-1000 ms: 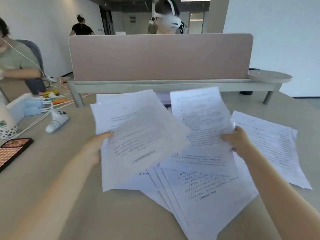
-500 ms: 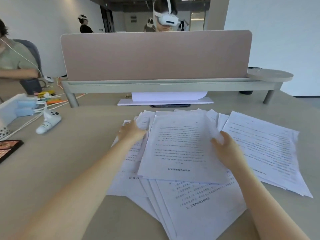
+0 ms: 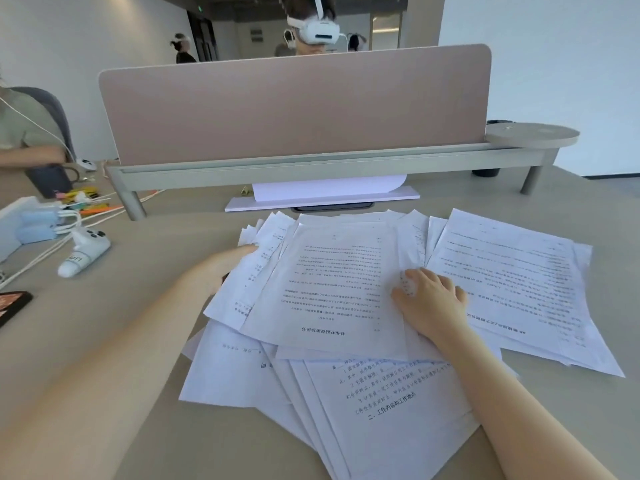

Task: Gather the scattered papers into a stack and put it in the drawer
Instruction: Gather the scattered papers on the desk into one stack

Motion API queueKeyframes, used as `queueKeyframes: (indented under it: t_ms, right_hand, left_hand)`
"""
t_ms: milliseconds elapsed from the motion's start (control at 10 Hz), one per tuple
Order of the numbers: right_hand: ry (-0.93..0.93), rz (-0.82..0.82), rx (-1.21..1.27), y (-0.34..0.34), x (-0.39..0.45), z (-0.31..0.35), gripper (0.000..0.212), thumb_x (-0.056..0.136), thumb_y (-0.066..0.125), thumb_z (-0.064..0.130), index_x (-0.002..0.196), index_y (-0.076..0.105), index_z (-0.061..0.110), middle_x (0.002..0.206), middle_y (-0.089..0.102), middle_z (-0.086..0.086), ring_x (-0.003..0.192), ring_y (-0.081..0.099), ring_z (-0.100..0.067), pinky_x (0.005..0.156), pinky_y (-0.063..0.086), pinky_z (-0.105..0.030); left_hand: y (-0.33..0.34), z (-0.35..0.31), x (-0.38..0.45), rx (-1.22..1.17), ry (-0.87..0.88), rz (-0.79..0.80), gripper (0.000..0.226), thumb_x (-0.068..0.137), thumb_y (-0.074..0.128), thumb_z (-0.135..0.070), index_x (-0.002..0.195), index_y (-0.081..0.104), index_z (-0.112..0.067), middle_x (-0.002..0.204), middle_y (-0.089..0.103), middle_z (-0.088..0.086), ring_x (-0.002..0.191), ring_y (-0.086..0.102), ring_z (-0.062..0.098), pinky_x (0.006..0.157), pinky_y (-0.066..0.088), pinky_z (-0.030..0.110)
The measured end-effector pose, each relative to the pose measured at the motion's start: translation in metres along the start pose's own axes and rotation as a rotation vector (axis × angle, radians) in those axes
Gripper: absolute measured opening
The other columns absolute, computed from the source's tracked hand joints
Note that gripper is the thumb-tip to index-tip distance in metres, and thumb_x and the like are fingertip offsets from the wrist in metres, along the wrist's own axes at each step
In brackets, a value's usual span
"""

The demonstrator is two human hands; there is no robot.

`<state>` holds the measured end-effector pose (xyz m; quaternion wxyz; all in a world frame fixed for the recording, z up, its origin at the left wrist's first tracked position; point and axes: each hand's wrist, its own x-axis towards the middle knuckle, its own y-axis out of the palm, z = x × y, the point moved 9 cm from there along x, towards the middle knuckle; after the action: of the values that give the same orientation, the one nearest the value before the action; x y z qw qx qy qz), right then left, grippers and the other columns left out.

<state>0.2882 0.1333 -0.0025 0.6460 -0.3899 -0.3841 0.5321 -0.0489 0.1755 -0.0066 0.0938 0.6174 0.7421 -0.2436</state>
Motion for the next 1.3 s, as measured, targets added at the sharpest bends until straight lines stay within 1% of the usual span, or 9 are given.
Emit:
queueKeyframes:
  t_ms: [100, 200, 300, 500, 700, 900, 1000, 1200, 1300]
  right_hand:
    - [-0.043, 0.024, -0.014, 0.004, 0.001, 0.005, 0.043, 0.089, 0.039, 0.043, 0.129, 0.047, 0.028, 0.141, 0.043, 0.006, 0.136, 0.030, -0.022, 0.110, 0.015, -0.043]
    - [-0.111, 0.072, -0.009, 0.012, 0.001, 0.012, 0.045, 0.087, 0.039, 0.046, 0.128, 0.047, 0.029, 0.140, 0.045, 0.008, 0.135, 0.033, -0.020, 0.112, 0.014, -0.049]
    - [-0.196, 0.131, -0.011, 0.018, -0.003, 0.026, 0.047, 0.089, 0.041, 0.048, 0.132, 0.042, 0.030, 0.148, 0.038, 0.007, 0.138, 0.029, -0.016, 0.111, 0.012, -0.046]
    - [-0.257, 0.170, 0.029, 0.021, -0.010, 0.037, 0.061, 0.092, 0.034, 0.053, 0.145, 0.024, 0.023, 0.152, 0.032, 0.007, 0.142, 0.023, -0.010, 0.116, 0.006, -0.043]
    - [-0.144, 0.172, -0.042, 0.025, -0.004, 0.014, 0.065, 0.094, 0.018, 0.054, 0.150, 0.005, 0.023, 0.159, 0.008, 0.007, 0.147, 0.005, -0.012, 0.117, -0.001, -0.040]
    - [-0.116, 0.131, -0.127, 0.019, -0.007, 0.005, 0.051, 0.097, 0.017, 0.048, 0.142, 0.027, 0.026, 0.157, 0.018, 0.007, 0.146, 0.009, -0.015, 0.116, 0.003, -0.043]
    - [-0.103, 0.122, -0.140, 0.015, -0.010, 0.005, 0.046, 0.097, 0.018, 0.045, 0.137, 0.031, 0.027, 0.153, 0.025, 0.007, 0.145, 0.010, -0.014, 0.115, 0.004, -0.044]
    - [-0.039, 0.121, -0.222, 0.002, -0.006, -0.013, 0.049, 0.097, 0.022, 0.045, 0.140, 0.028, 0.025, 0.153, 0.024, 0.004, 0.143, 0.015, -0.016, 0.114, 0.007, -0.047]
    - [0.027, 0.121, -0.243, -0.003, -0.002, -0.036, 0.052, 0.096, 0.021, 0.047, 0.144, 0.022, 0.026, 0.156, 0.017, 0.008, 0.143, 0.014, -0.017, 0.115, 0.008, -0.049]
  left_hand:
    - [0.007, 0.003, 0.007, 0.065, 0.008, 0.052, 0.080, 0.056, 0.075, -0.061, 0.123, 0.059, -0.022, 0.122, 0.062, 0.003, 0.117, 0.057, 0.022, 0.104, 0.040, 0.040]
    - [0.013, 0.002, 0.007, 0.069, 0.023, 0.079, 0.069, 0.058, 0.076, -0.052, 0.119, 0.063, -0.022, 0.114, 0.068, 0.003, 0.105, 0.064, 0.021, 0.091, 0.048, 0.035]
    - [0.026, -0.001, -0.013, 0.106, 0.073, 0.128, 0.016, 0.083, 0.063, -0.031, 0.093, 0.068, -0.020, 0.089, 0.073, 0.002, 0.083, 0.067, 0.019, 0.072, 0.049, 0.029]
    - [0.012, 0.022, -0.017, 0.195, 0.002, 0.107, 0.034, 0.085, 0.060, -0.006, 0.119, 0.059, -0.005, 0.107, 0.070, 0.017, 0.095, 0.067, 0.032, 0.084, 0.054, 0.046]
    - [0.000, 0.031, -0.026, -0.017, 0.099, 0.030, 0.040, 0.084, 0.061, 0.000, 0.123, 0.055, -0.004, 0.114, 0.065, 0.015, 0.104, 0.061, 0.032, 0.085, 0.051, 0.040]
    - [-0.026, 0.041, -0.034, -0.183, 0.169, 0.020, 0.027, 0.086, 0.059, 0.000, 0.111, 0.059, -0.009, 0.090, 0.071, 0.004, 0.084, 0.063, 0.022, 0.069, 0.049, 0.032]
    - [-0.048, 0.049, -0.033, -0.256, 0.181, -0.052, 0.038, 0.085, 0.062, -0.004, 0.120, 0.050, -0.013, 0.110, 0.059, 0.004, 0.100, 0.055, 0.021, 0.086, 0.044, 0.034]
    - [-0.108, 0.069, -0.027, -0.476, 0.094, -0.218, 0.049, 0.089, 0.056, -0.011, 0.135, 0.044, 0.001, 0.138, 0.048, 0.023, 0.122, 0.051, 0.036, 0.083, 0.042, 0.037]
    - [-0.125, 0.069, -0.036, -0.768, 0.133, -0.309, 0.050, 0.089, 0.057, -0.013, 0.135, 0.044, -0.002, 0.140, 0.048, 0.018, 0.108, 0.054, 0.026, 0.082, 0.041, 0.032]
